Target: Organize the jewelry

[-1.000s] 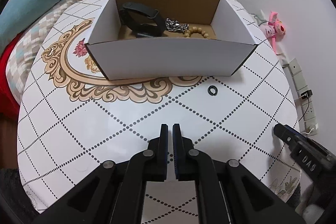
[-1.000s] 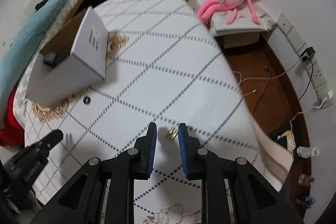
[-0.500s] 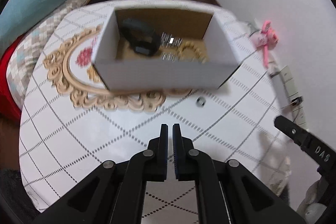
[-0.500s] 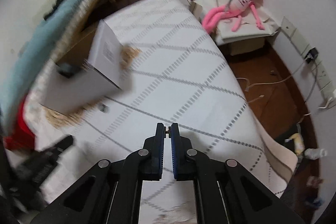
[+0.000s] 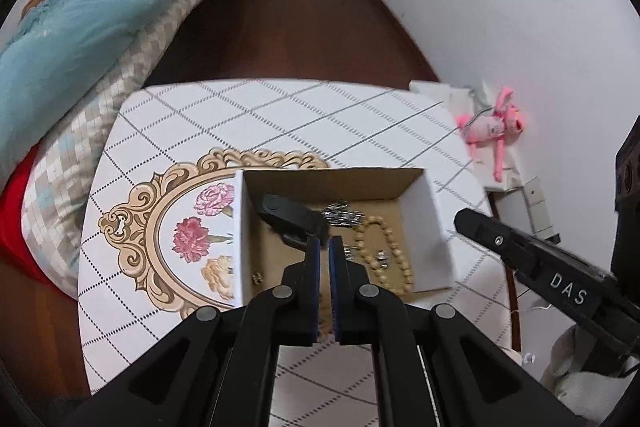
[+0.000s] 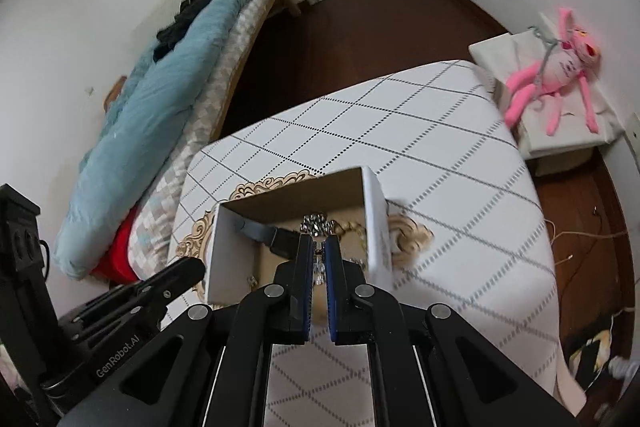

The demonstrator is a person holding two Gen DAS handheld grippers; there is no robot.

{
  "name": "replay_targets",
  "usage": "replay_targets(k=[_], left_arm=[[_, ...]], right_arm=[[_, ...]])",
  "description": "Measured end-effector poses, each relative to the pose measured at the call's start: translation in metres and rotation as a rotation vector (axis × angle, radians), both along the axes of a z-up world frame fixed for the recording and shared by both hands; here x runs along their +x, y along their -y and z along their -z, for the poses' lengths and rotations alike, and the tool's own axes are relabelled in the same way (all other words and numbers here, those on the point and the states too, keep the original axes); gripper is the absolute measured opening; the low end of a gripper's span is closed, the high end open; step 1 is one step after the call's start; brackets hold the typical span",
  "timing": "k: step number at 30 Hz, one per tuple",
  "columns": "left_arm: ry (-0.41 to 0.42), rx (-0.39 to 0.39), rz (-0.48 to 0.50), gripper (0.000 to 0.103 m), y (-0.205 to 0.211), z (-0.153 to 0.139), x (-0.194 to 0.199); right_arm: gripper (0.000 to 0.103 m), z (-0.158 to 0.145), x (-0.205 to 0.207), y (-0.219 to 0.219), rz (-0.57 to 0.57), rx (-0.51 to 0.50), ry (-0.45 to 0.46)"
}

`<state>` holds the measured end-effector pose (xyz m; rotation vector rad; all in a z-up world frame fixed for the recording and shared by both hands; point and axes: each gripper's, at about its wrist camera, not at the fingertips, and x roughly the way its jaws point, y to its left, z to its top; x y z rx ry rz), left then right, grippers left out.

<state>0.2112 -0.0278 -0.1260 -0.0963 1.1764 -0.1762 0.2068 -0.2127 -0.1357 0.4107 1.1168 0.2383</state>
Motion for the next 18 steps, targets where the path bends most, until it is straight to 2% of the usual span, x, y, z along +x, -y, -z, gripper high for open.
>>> replay_targets(k=[3,6,7,9,10,11,12,13,14,15,16,17,18], left_arm=[[-0.048,0.023,-0.014,0.005,-0.006,0.01,0.012],[-0.063,0.061,-0.023,0.007,-0.008,0.013,0.02],[-0.062,0.071,-0.026,0.007,-0.009,0.013,0.021],[-0.058,0.095,-0.037,0.011,-0.012,0.011,0.025],[-0.057,0.096,-0.043,0.023,-0.014,0.011,0.027],[-0.054,0.098,-0.053,0.043,-0.016,0.01,0.028],[-0.044,0.095,-0.064,0.054,-0.019,0.008,0.028],[-0.033,0.095,-0.074,0.071,-0.021,0.006,0.028],[-0.024,0.097,-0.082,0.076,-0.023,0.004,0.028],[-0.015,0.104,-0.088,0.076,-0.024,0.003,0.027],[-0.012,0.111,-0.091,0.078,-0.025,0.003,0.028],[-0.009,0.119,-0.09,0.09,-0.024,0.003,0.027],[-0.005,0.129,-0.09,0.098,-0.024,0.004,0.027]], right_arm=[[0.006,0.015,0.024,-0.011,-0.044,-0.037,-0.057],[0.007,0.03,0.038,-0.019,-0.072,-0.094,-0.111],[0.008,0.033,0.044,-0.021,-0.075,-0.124,-0.125],[0.019,0.037,0.049,-0.022,-0.086,-0.141,-0.139],[0.032,0.036,0.051,-0.021,-0.083,-0.154,-0.138],[0.039,0.035,0.052,-0.02,-0.08,-0.163,-0.133],[0.04,0.034,0.053,-0.019,-0.078,-0.164,-0.127],[0.04,0.031,0.054,-0.017,-0.072,-0.176,-0.121],[0.04,0.029,0.055,-0.016,-0.07,-0.186,-0.116],[0.041,0.026,0.054,-0.015,-0.07,-0.193,-0.112],[0.045,0.024,0.053,-0.014,-0.064,-0.209,-0.107],[0.055,0.021,0.052,-0.014,-0.062,-0.224,-0.1],[0.062,0.018,0.051,-0.014,-0.061,-0.243,-0.091]])
